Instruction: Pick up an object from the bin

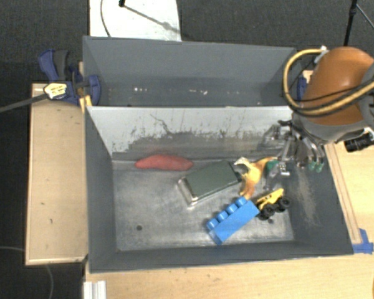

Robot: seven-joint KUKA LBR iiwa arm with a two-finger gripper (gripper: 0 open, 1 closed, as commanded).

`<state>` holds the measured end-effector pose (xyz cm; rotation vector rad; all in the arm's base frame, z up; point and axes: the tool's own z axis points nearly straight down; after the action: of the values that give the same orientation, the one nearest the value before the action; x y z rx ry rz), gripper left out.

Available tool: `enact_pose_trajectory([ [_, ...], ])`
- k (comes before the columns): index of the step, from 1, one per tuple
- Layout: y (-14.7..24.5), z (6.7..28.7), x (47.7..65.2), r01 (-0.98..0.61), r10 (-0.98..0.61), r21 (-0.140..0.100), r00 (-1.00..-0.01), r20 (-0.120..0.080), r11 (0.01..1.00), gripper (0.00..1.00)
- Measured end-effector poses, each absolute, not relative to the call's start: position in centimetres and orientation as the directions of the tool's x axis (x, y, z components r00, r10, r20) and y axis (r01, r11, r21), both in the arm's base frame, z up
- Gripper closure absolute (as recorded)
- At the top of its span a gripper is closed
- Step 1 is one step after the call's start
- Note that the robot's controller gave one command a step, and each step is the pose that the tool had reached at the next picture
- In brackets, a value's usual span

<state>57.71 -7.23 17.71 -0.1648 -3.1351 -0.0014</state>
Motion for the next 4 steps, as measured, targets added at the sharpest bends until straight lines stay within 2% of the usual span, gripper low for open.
enact_pose_trajectory([
  [1,-9.3,12.0,56.2,-0.201,-0.201,-0.002,-0.979,-0.009,0.980,0.00],
  [2,-9.2,9.2,58.0,-0.264,-0.264,-0.003,-0.965,-0.002,0.965,0.00],
  [3,-9.2,9.6,57.6,-0.271,-0.271,-0.004,-0.962,-0.008,0.963,0.00],
  [4,-9.4,9.5,56.5,-0.422,-0.422,-0.016,-0.906,-0.032,0.906,0.00],
])
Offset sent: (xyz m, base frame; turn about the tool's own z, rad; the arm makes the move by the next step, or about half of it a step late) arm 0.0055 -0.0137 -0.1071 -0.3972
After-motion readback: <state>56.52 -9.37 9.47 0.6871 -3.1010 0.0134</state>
